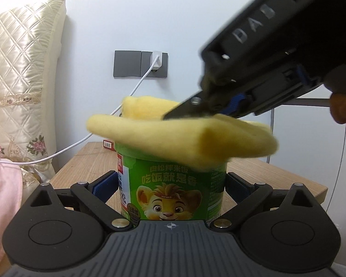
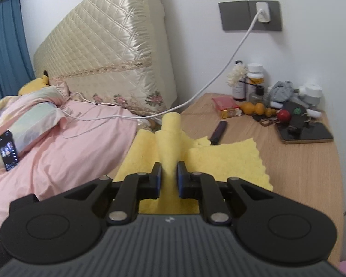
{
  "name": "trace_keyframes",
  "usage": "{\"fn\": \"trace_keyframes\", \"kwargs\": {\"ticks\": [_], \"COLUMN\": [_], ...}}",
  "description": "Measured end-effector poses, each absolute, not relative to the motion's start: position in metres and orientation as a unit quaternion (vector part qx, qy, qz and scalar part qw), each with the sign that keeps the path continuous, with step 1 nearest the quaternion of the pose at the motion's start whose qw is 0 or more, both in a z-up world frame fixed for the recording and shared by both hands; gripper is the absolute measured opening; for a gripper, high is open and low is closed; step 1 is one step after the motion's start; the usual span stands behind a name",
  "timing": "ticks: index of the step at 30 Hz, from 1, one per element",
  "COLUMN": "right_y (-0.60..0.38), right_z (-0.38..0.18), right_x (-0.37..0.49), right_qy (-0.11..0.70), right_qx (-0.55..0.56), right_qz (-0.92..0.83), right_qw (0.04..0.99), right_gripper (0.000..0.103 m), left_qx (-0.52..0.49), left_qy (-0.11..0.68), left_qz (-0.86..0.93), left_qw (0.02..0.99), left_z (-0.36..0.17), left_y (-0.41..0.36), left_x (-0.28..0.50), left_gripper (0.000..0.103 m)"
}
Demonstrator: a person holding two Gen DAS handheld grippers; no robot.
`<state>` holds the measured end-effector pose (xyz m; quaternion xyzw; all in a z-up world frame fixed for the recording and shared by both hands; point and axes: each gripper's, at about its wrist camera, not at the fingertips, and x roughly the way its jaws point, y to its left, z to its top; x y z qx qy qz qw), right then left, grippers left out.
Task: Clean container
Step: 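Bring the cloth onto the green canister lid with the right gripper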
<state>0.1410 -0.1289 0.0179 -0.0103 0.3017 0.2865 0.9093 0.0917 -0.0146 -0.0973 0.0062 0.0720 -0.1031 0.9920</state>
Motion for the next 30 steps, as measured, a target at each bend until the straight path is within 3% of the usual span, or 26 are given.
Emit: {"fn": "trace_keyframes", "kwargs": {"ticks": [15, 30], "right_y": [-0.116, -0.135], "right_z": [0.009, 0.014], "right_x": [0.167, 0.144], "right_qy": [0.281, 0.286], "right_qx": [-0.019, -0.007], "right_qz": [0.271, 0.257], "right_qw": [0.921, 0.923], "right_gripper": [0.015, 0.015], "left_qx": [0.009, 0.005], "left_qy": [0.076, 0.077], "left_qz": [-0.109, -0.117], "left_qw": [0.991, 0.99], "left_z": [-0.097, -0.094], "left_y": [-0.045, -0.019], "left_x": [0.073, 0.08], "left_gripper": [0.099, 0.099]}}
